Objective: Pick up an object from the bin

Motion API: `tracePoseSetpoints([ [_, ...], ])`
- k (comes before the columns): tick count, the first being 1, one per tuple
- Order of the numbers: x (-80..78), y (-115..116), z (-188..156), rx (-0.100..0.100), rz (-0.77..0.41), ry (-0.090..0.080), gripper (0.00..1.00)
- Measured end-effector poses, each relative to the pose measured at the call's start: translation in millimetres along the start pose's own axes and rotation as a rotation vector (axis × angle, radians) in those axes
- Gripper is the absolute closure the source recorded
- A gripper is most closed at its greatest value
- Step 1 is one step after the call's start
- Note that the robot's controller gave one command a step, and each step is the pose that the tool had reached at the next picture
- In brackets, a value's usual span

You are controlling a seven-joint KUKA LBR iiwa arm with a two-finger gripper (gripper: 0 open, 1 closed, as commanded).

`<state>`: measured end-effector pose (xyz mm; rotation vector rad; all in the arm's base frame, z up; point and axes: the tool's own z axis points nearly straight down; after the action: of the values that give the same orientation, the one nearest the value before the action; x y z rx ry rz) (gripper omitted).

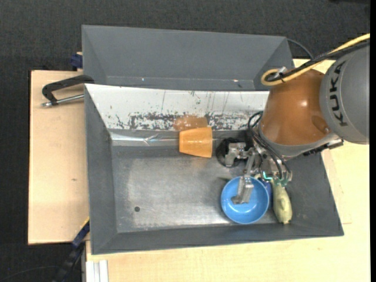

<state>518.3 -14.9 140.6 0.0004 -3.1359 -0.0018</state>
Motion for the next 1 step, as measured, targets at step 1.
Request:
tracePoseSetpoints([
  [1, 15.2, -64.7, 71.7, 0.001, -0.341, -0.003, 0.00],
])
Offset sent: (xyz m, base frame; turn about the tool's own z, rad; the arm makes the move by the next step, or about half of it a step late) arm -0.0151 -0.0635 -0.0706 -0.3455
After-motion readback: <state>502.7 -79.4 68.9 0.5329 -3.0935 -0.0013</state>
